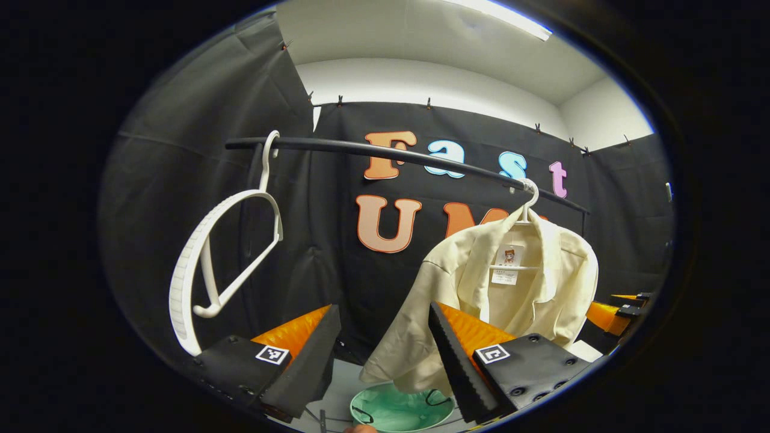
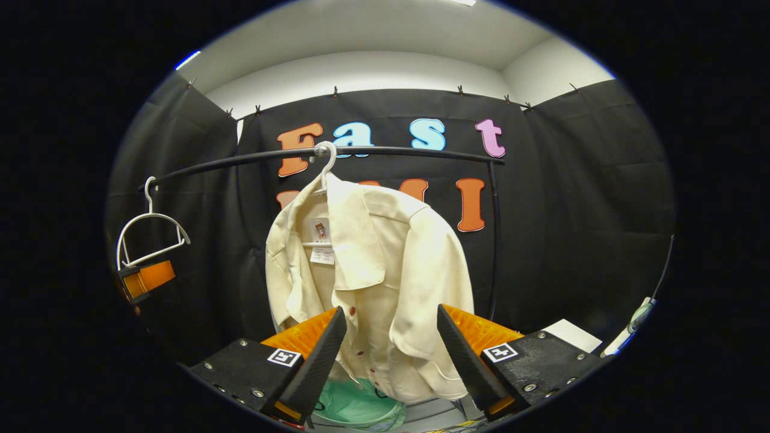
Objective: Grasp the clothes on the hanger with both hands and then place them into the laundry hamper below.
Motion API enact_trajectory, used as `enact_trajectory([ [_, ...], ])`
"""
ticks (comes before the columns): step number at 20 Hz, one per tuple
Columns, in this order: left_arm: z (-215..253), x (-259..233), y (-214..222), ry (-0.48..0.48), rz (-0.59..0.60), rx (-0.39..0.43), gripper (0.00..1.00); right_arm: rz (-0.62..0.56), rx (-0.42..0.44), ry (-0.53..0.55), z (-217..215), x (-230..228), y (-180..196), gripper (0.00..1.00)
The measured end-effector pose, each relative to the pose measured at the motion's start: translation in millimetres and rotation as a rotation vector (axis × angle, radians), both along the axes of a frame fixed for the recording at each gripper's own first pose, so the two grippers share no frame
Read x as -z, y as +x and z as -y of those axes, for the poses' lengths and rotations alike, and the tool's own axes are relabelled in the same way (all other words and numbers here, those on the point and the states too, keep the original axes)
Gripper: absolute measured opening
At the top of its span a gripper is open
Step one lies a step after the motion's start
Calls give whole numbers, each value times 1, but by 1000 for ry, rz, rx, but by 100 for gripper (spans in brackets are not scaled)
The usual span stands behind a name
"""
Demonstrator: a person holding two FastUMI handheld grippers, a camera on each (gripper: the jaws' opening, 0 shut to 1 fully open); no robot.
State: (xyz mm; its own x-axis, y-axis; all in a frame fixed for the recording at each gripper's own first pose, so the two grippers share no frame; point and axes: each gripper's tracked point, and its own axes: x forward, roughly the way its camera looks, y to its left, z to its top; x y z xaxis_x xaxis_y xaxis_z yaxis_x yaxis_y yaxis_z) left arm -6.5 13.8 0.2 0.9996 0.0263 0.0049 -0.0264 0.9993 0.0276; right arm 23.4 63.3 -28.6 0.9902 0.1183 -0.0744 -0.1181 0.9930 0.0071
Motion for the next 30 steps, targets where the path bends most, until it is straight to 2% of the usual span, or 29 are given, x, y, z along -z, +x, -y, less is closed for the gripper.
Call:
enact_trajectory([
  [4, -8, 2, 5, -7, -4, -19, 97, -24, -32, -10, -23, 13, 23, 94],
  [6, -10, 2, 6, -11, -2, -30, 96, -46, -45, 2, -35, 22, 37, 94],
  [7, -12, 2, 6, -9, -1, -34, 93, -56, -48, 12, -39, 26, 43, 95],
  [8, -15, 2, 5, -4, 1, -41, 96, -69, -45, 23, -40, 30, 52, 94],
  [9, -16, 2, 6, 0, 3, -48, 93, -80, -34, 28, -41, 35, 59, 95],
  [11, -18, 3, 6, 2, 1, -54, 93, -107, -6, 30, -39, 45, 74, 94],
  [13, -21, 3, 6, 6, 1, -61, 96, -121, 8, 36, -40, 52, 87, 94],
  [14, -22, 2, 6, 9, 4, -65, 93, -123, 14, 35, -39, 54, 94, 94],
  [16, -23, 1, 9, 16, 7, -67, 93, -121, 28, 27, -38, 56, 107, 94],
  [17, -24, 1, 9, 17, 6, -66, 97, -119, 32, 23, -38, 56, 113, 94],
  [28, -30, 10, 22, -2, -15, -65, 97, -89, 37, -18, -43, 50, 164, 94],
  [30, -26, 13, 23, 2, -23, -53, 97, -87, 33, -11, -42, 49, 168, 88],
])
